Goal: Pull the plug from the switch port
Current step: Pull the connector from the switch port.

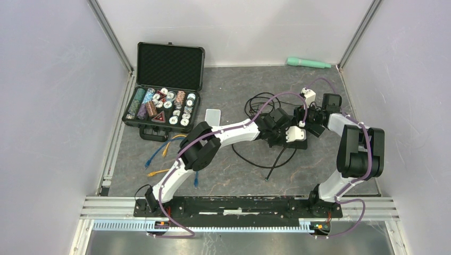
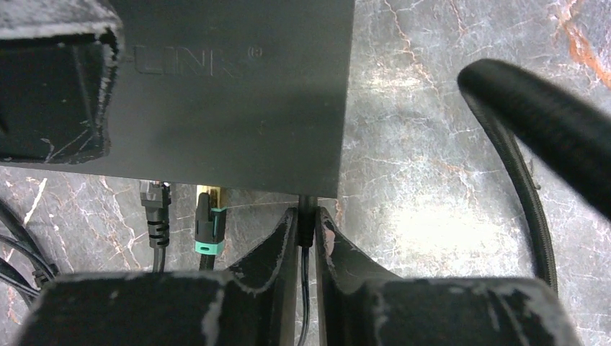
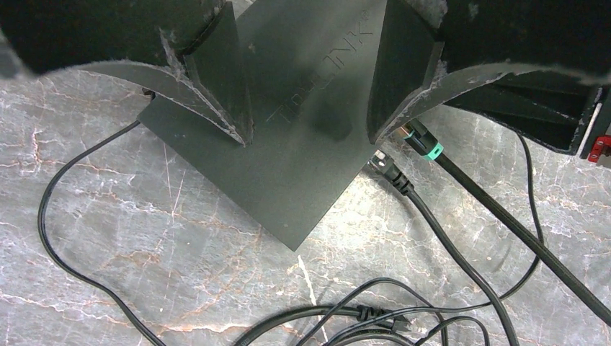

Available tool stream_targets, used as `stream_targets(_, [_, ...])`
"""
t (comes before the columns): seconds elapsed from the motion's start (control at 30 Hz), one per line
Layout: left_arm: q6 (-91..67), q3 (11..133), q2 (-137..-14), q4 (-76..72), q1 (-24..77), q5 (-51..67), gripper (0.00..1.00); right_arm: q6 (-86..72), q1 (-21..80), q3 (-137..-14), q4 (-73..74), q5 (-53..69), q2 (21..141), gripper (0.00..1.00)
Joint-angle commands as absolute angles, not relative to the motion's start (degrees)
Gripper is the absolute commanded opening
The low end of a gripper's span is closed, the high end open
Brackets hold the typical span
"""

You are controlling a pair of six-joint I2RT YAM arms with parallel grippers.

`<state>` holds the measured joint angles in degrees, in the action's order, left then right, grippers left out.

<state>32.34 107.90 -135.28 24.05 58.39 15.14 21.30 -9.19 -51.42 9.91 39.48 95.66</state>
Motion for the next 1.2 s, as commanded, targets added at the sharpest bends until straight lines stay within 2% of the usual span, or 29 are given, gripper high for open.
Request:
stream_targets(0.0, [31.3,105.3,-134.2,24.5,58.6,15.2,0.13,20.9,-9.2,-50.7,14.1,36.9,97.8,0.65])
stream_targets(0.13, [30.4,102.8,-132.2,23.0,58.6,15.4,0.02,21.3,-9.2,-49.9,13.7,33.6,97.3,0.63])
stream_targets(0.4, [26.3,100.2,-129.7,21.1,58.6,14.5,0.02,22.6,-6.5,-48.5,12.3,24.7,95.4,0.62])
stream_targets(0.63, [24.1,97.6,-127.7,18.6,57.5,16.4,0.02,22.8,-6.4,-48.7,12.6,24.8,98.5,0.61])
stream_targets(0.87, [13.4,96.5,-127.7,15.9,57.7,19.8,0.02,17.9,-6.1,-47.3,9.1,33.6,96.1,0.71])
stream_targets(1.0, [10.8,96.3,-127.8,14.8,58.2,18.2,0.02,14.1,-3.4,-45.1,5.0,30.5,92.4,0.83])
stream_targets(1.17, [6.6,95.9,-127.7,13.5,58.1,16.1,0.02,10.5,-0.3,-40.7,0.5,22.9,86.5,0.89])
